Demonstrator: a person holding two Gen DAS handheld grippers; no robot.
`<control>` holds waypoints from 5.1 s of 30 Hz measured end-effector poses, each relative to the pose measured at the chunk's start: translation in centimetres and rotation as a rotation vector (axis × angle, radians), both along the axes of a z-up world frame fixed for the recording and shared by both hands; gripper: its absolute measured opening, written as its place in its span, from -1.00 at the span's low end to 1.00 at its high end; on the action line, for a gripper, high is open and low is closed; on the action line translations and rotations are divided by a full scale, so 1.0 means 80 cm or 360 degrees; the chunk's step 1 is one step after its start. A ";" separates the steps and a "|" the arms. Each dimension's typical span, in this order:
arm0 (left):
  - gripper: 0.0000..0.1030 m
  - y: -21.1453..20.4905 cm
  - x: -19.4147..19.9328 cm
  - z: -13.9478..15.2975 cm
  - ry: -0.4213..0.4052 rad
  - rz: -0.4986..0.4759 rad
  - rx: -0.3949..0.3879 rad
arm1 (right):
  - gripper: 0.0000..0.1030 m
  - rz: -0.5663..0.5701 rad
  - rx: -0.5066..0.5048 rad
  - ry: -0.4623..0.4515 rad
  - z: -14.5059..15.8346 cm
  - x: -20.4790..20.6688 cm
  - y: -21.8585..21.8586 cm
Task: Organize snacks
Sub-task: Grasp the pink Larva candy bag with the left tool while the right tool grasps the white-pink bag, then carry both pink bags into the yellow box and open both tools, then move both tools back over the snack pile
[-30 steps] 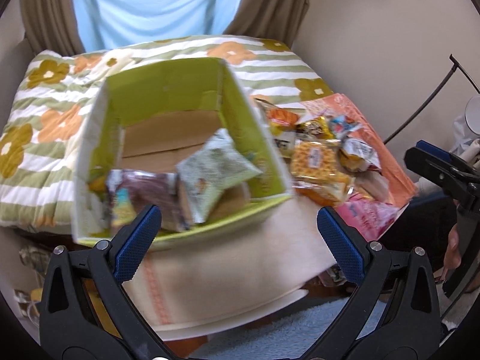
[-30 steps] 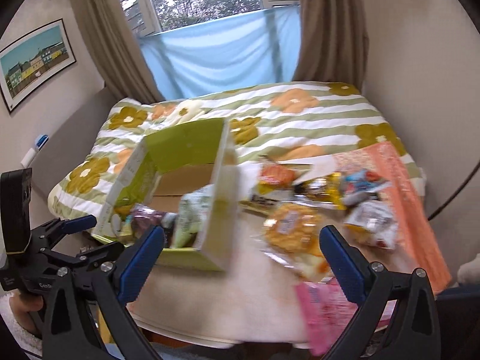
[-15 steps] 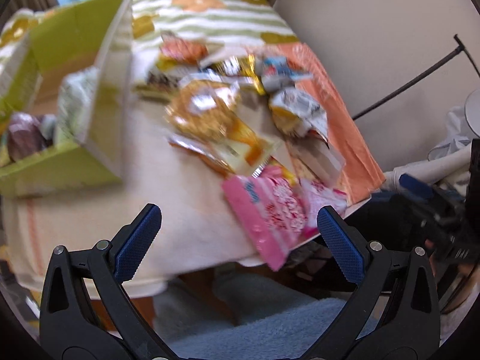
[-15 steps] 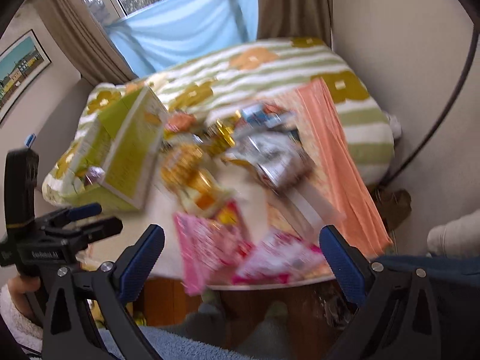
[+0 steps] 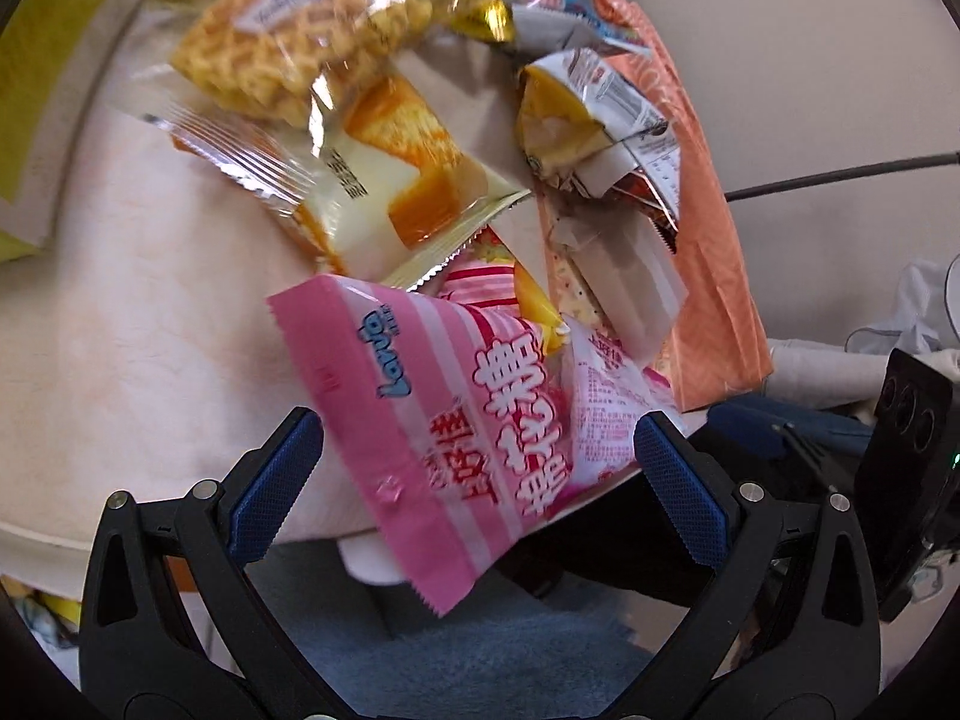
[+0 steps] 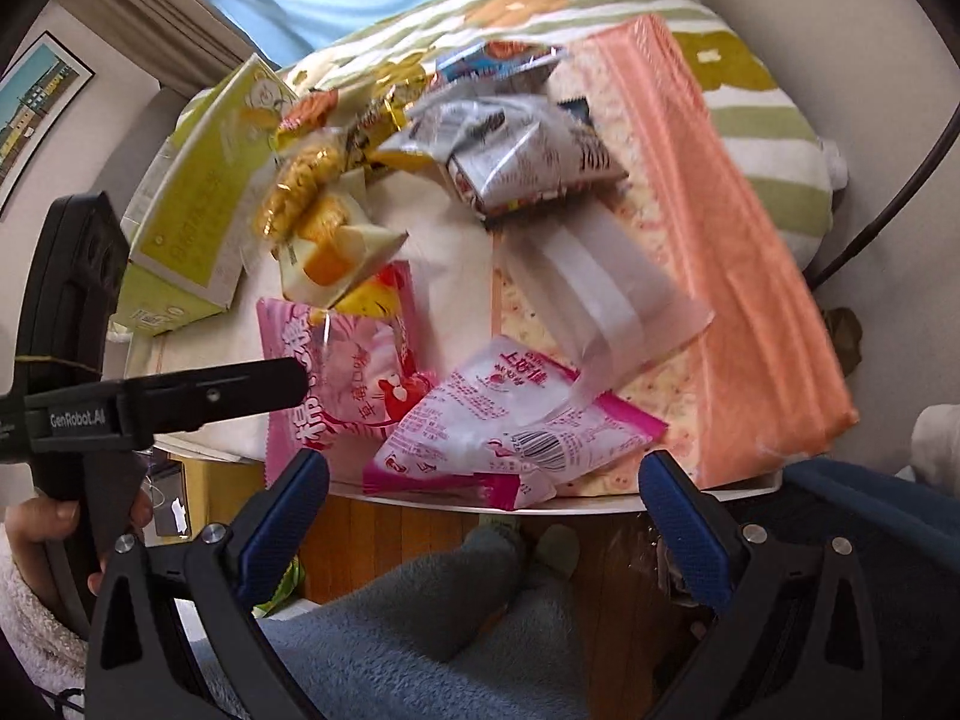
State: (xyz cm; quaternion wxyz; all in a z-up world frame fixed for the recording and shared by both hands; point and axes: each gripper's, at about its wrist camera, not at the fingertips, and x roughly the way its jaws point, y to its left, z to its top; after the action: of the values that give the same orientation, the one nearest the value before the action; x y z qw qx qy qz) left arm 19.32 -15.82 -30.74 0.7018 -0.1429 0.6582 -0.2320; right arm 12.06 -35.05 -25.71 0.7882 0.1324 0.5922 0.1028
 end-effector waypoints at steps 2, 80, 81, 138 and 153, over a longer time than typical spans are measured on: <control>0.79 -0.006 0.002 -0.011 0.0038 -0.0008 -0.0025 | 1.00 0.0001 -0.0011 0.0018 -0.006 0.003 0.002; 0.21 0.347 0.136 0.231 -0.0683 0.0347 0.0128 | 0.00 0.0358 0.0037 -0.0633 0.173 0.192 0.230; 0.21 0.356 0.146 0.227 -0.0666 0.0338 0.0138 | 0.00 0.0358 0.0039 -0.0630 0.174 0.202 0.246; 0.91 0.454 0.153 0.160 -0.0512 0.0317 0.0309 | 0.97 0.0354 -0.0002 -0.0600 0.116 0.252 0.400; 0.91 0.396 0.118 0.191 -0.0648 0.0187 0.0230 | 0.97 0.0137 -0.0031 -0.0696 0.159 0.188 0.343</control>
State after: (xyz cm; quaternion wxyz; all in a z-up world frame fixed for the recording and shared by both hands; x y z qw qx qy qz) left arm 28.79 15.84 -15.49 0.8409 -0.0807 0.5084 -0.1669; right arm 27.13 -7.59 -13.02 0.8940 0.0738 0.4131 0.1569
